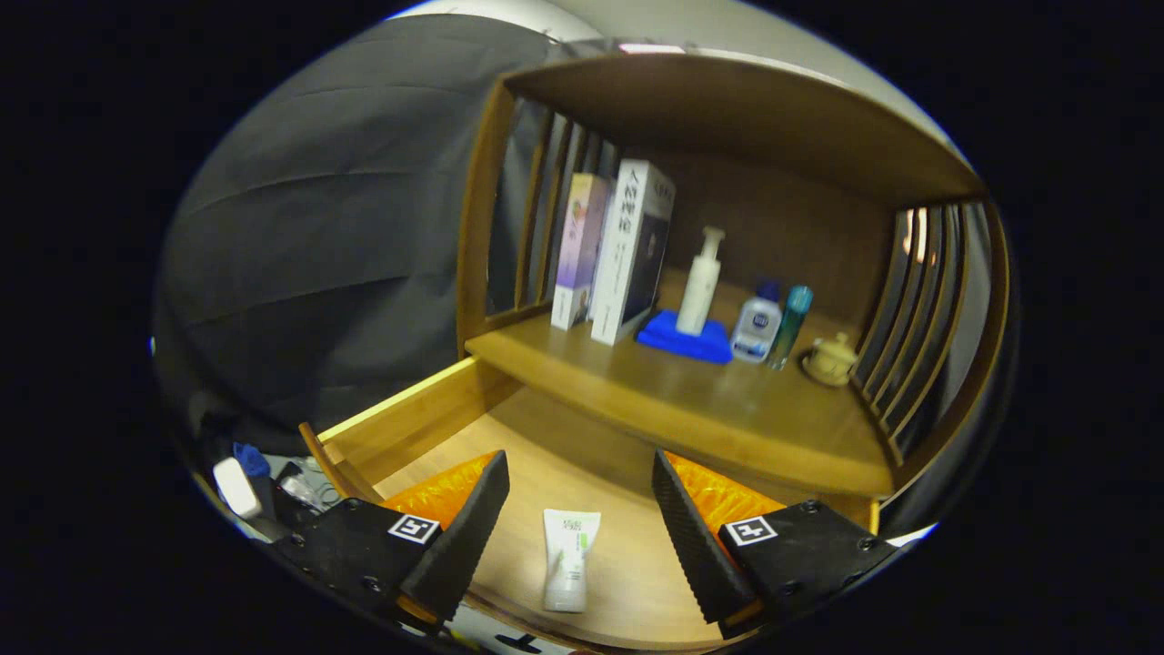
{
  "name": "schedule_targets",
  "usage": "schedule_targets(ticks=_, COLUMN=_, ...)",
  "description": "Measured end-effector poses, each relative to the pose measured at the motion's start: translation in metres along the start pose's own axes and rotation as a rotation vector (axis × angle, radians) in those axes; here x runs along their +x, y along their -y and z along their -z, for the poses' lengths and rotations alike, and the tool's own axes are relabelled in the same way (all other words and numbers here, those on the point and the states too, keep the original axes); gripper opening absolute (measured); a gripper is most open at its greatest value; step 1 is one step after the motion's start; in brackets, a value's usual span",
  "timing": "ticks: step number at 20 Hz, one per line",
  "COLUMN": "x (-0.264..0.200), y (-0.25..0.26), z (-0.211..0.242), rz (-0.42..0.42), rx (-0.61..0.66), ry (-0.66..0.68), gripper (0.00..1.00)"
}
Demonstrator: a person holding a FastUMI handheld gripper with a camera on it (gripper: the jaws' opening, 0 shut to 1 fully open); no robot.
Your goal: Pull open the drawer, take out the items inside it, and place them on the countertop above the cabinet.
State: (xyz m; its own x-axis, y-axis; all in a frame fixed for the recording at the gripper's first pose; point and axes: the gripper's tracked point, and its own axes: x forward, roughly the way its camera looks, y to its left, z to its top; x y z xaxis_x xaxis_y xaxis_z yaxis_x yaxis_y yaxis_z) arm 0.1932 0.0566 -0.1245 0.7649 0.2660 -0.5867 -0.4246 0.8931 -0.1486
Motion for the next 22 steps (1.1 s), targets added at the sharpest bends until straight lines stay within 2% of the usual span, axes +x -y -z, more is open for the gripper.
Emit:
schedule_targets(ticks=4, x=0.028, y=-0.007, z=0.031, rz=-0.112, rx=0.096, ry=-0.219, gripper=0.98)
schedule_targets(ticks=10, x=0.044, y=-0.010, z=0.079, rz=-0.191, rx=0.097, ry=-0.506, gripper=0.97)
schedule_targets(ticks=18, x=0.050, y=-0.007, z=0.112, rz=-0.253, rx=0.031, ry=-0.680, gripper=0.97)
schedule_targets(ticks=20, x=0.048, y=-0.011, z=0.122, rz=-0.290, rx=0.018, ry=-0.721, gripper=0.95)
schedule_targets(ticks=22, x=0.046, y=-0.010, z=0.130, rz=-0.293, rx=0.006, ry=-0.758, gripper=0.93)
